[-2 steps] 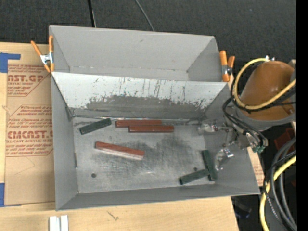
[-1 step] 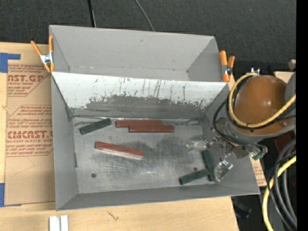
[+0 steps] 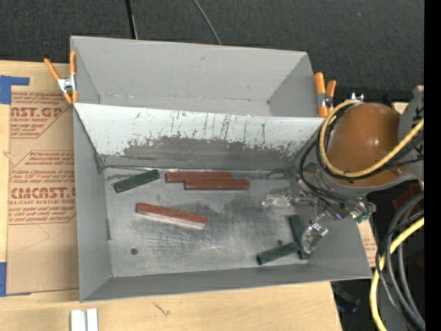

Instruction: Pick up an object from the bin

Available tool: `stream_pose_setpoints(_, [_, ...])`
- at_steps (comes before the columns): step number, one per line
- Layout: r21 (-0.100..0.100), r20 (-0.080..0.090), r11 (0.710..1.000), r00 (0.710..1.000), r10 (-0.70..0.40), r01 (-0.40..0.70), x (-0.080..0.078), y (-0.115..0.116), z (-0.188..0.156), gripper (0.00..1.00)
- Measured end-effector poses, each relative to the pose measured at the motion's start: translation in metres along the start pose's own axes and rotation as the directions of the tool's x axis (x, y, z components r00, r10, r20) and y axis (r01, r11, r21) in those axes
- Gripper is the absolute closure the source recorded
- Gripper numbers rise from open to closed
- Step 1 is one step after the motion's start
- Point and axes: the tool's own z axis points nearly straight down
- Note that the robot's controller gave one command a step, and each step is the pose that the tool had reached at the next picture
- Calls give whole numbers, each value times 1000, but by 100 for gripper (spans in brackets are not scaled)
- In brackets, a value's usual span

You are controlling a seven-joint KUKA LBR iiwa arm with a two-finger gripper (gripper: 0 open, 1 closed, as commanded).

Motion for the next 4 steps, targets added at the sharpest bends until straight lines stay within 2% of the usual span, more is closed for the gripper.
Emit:
stream_pose_setpoints(1, [0, 0, 972, 972, -234, 234, -6, 6, 50, 0])
stream_pose_setpoints(2, [0, -4, 953, 953, -302, 302, -14, 4, 60, 100])
stream_pose_setpoints(3, [0, -4, 953, 953, -303, 303, -14, 4, 60, 100])
stream_pose_setpoints(4, [-8, -4, 953, 953, -303, 302, -13, 6, 47, 100])
